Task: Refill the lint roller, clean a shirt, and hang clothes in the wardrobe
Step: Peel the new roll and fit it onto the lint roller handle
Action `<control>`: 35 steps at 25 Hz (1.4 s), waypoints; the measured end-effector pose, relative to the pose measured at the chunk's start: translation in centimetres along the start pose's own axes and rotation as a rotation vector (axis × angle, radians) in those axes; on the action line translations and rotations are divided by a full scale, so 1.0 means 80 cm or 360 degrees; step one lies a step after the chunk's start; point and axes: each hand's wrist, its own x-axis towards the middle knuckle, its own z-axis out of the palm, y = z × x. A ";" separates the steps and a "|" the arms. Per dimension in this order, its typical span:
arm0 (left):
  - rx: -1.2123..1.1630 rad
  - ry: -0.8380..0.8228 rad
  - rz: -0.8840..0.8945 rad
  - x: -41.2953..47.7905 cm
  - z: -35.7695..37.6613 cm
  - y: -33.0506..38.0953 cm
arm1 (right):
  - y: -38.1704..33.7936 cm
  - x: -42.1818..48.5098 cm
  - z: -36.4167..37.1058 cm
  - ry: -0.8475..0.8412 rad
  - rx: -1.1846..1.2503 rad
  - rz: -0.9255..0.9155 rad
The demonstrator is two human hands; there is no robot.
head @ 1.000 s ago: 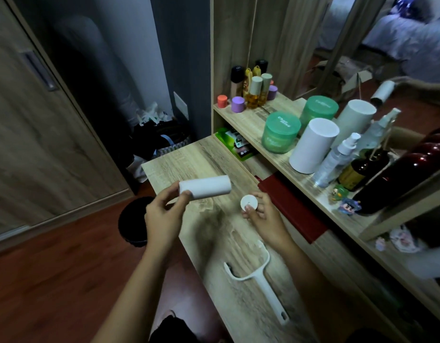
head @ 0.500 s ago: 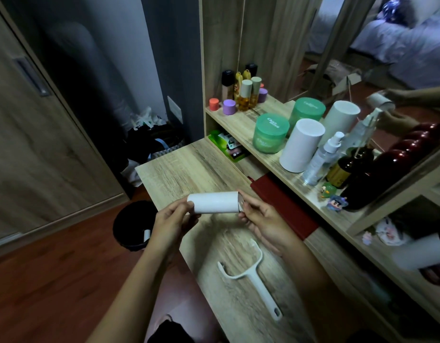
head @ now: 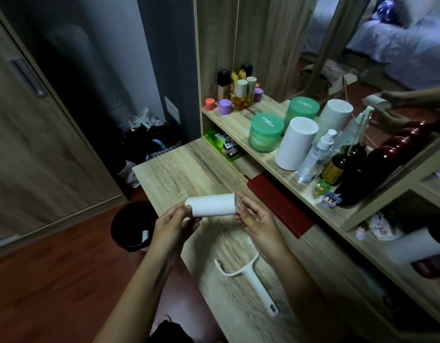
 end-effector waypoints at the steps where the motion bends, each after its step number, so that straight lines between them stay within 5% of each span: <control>1: 0.0004 -0.0001 -0.0014 -0.001 0.000 -0.001 | 0.002 -0.003 0.001 0.0069 0.0013 -0.0020; 8: 0.0044 -0.0048 -0.0017 -0.003 0.000 -0.001 | -0.002 -0.007 -0.005 -0.0060 -0.0017 0.0049; 12: 0.0049 -0.0095 -0.0010 -0.007 0.002 -0.002 | -0.006 0.000 -0.012 -0.0166 0.0279 0.0148; 35: 0.0222 -0.0181 0.0171 0.001 0.009 -0.006 | -0.021 -0.002 0.002 0.0130 0.0620 0.0399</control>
